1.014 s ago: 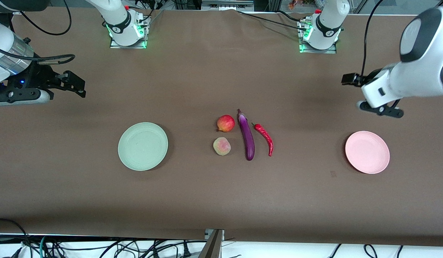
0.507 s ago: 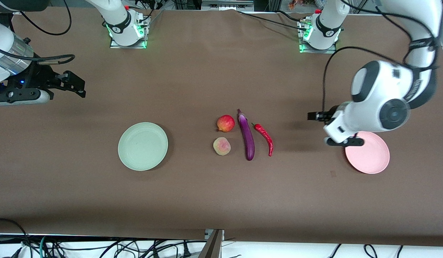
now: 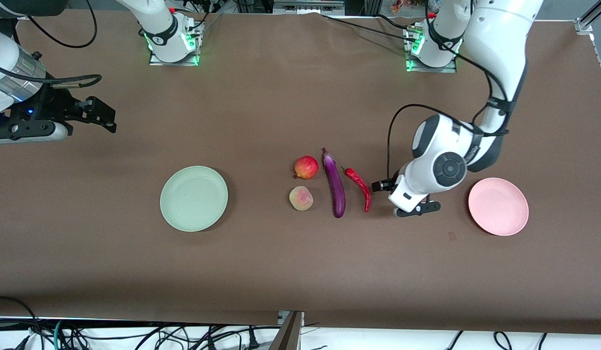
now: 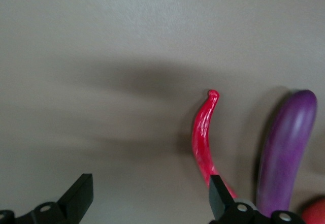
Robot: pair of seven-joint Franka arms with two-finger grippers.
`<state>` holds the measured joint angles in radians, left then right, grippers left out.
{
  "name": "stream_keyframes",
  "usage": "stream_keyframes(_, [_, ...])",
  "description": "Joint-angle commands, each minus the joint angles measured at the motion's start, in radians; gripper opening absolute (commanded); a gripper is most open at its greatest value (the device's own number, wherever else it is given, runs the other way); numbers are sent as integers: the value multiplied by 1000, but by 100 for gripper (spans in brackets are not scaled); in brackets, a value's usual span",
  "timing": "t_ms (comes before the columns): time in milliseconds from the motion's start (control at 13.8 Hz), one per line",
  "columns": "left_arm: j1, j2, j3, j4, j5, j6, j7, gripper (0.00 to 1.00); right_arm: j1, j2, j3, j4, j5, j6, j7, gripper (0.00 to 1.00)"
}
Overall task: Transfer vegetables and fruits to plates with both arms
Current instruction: 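Reach the left gripper down and grasp the red chili pepper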
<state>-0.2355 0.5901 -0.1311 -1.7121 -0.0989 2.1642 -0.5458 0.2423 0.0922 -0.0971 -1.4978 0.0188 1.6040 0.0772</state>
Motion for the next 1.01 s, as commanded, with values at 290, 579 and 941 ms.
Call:
stream_keyframes(290, [-62,28,2,-130,-19,278,-256,90,-3,-2,2,8,-5,4,4,100])
stream_keyframes(579, [-128,85,4,-130,-27,388,-425,53,-3,-2,2,7,-5,4,4,100])
stream_keyframes(941, [-120,41,10,-133,-12,362,-410,0,-3,-2,2,8,-3,8,4,100])
